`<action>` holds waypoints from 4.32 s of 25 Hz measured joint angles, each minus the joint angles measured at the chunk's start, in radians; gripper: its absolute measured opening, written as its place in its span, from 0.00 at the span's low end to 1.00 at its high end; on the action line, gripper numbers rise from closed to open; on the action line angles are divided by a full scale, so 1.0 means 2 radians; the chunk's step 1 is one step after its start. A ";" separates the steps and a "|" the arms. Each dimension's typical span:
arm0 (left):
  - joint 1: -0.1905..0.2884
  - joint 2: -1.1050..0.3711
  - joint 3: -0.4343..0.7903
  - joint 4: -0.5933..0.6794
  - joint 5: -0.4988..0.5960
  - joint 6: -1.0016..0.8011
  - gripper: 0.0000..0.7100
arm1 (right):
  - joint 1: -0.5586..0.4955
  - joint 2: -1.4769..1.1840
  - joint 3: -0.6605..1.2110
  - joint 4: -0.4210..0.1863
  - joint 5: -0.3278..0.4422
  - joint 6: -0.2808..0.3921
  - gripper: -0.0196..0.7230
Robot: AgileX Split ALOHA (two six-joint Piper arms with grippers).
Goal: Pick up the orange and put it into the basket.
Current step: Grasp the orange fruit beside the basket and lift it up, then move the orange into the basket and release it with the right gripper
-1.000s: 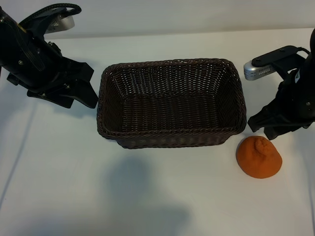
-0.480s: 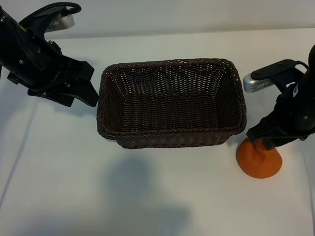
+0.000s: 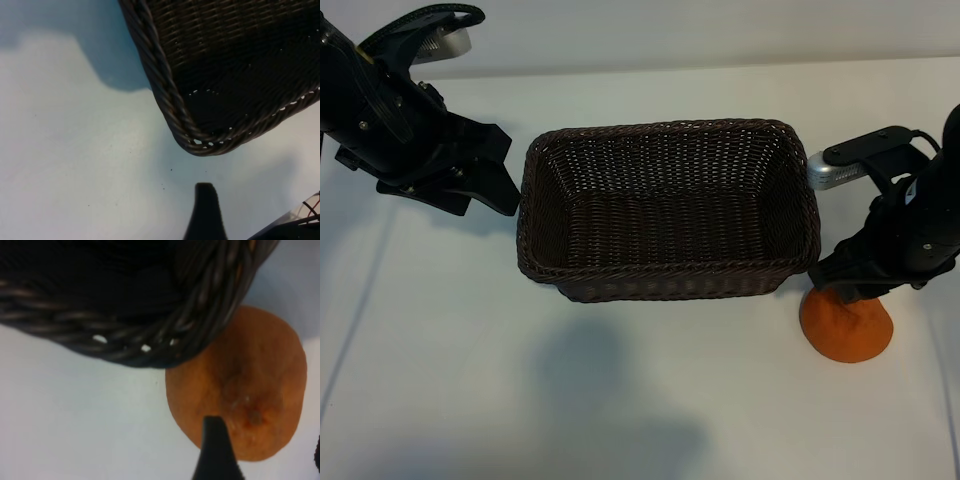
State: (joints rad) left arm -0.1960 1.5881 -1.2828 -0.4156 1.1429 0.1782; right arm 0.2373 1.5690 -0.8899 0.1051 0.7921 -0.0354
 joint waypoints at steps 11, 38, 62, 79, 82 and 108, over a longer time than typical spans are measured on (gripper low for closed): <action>0.000 0.000 0.000 0.000 -0.003 0.010 0.82 | 0.000 0.061 0.001 0.012 -0.011 0.000 0.64; 0.000 0.000 0.000 0.000 -0.011 0.011 0.82 | 0.000 0.019 -0.029 -0.015 0.073 -0.015 0.15; 0.000 0.000 0.000 -0.001 -0.010 0.011 0.82 | 0.000 -0.064 -0.264 -0.042 0.218 -0.008 0.15; 0.000 0.000 0.000 -0.004 -0.009 0.014 0.82 | 0.049 0.015 -0.267 0.023 0.172 -0.002 0.15; 0.000 0.000 0.000 -0.011 -0.009 0.014 0.82 | 0.079 0.038 -0.275 0.027 0.161 -0.002 0.15; 0.000 0.000 0.000 -0.014 -0.006 0.014 0.82 | 0.131 0.111 -0.353 -0.003 0.114 -0.002 0.15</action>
State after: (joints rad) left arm -0.1960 1.5881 -1.2828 -0.4437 1.1305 0.2054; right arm 0.5000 1.7912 -1.5958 0.0997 1.0200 -0.0394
